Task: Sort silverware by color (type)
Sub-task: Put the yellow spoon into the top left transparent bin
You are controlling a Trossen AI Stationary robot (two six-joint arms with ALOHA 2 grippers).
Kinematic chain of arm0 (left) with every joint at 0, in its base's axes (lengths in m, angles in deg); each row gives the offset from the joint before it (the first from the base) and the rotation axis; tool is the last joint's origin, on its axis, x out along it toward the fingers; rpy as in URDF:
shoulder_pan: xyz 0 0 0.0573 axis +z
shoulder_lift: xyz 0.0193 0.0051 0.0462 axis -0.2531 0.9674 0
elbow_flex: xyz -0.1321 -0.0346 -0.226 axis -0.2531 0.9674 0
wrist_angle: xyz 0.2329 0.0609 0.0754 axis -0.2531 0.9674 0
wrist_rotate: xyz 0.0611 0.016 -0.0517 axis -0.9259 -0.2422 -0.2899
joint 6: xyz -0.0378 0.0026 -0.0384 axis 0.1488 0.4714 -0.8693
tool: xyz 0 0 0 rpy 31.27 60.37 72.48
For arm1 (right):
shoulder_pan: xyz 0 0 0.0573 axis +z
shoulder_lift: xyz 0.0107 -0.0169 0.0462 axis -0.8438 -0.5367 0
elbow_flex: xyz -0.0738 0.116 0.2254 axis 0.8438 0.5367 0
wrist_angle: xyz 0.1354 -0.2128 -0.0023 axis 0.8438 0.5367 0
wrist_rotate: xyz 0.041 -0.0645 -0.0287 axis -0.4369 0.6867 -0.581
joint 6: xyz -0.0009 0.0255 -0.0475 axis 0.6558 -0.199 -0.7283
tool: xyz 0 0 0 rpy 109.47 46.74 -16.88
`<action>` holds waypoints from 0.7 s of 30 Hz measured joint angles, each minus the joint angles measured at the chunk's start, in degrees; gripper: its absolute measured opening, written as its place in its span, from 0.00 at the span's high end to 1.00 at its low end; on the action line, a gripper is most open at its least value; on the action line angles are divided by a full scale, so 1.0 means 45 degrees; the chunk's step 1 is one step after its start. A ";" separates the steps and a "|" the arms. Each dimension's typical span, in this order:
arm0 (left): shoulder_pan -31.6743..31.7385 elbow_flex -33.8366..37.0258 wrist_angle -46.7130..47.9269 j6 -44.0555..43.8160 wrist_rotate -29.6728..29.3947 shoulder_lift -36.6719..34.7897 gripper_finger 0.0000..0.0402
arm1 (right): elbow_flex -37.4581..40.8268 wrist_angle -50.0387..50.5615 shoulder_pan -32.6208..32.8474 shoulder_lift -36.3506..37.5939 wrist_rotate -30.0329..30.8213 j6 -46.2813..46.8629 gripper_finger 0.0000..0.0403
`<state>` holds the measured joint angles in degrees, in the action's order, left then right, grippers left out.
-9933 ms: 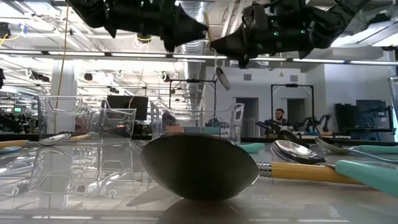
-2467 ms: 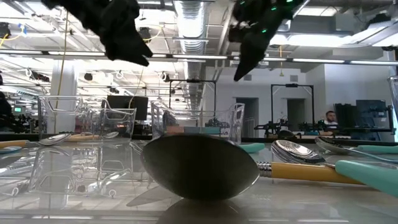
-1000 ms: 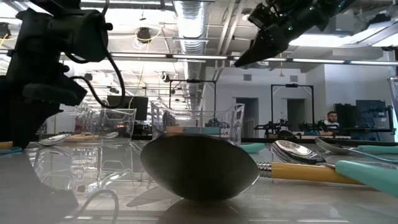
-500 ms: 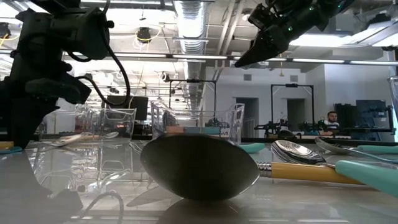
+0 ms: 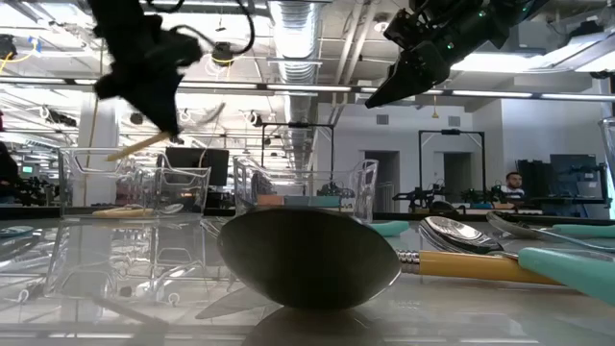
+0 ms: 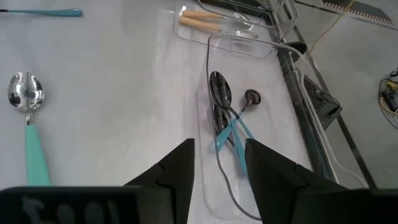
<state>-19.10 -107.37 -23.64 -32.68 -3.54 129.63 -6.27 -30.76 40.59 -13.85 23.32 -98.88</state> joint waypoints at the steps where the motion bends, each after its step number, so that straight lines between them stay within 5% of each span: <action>1: 0.0405 -0.0277 0.0251 0.0308 -0.0255 -0.0159 0.93 | 0.0000 -0.0004 0.0000 0.0000 0.0000 0.0004 0.59; 5: 0.2626 -0.0966 0.1031 0.1509 -0.0791 -0.0425 0.94 | 0.0000 -0.0007 0.0000 0.0000 -0.0002 0.0069 0.59; 12: 0.7713 -0.1112 0.1531 0.4381 0.0669 -0.0262 0.94 | 0.0000 0.0101 0.0170 0.0000 0.0000 0.0347 0.59; 21: 1.0326 -0.1027 0.1455 0.6012 0.1958 0.0033 0.93 | 0.0005 0.0419 0.0448 0.0000 -0.0010 0.0325 0.59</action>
<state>27.37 -111.99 -17.09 -5.63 5.27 129.78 -6.25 -28.87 42.60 -13.85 23.27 -97.41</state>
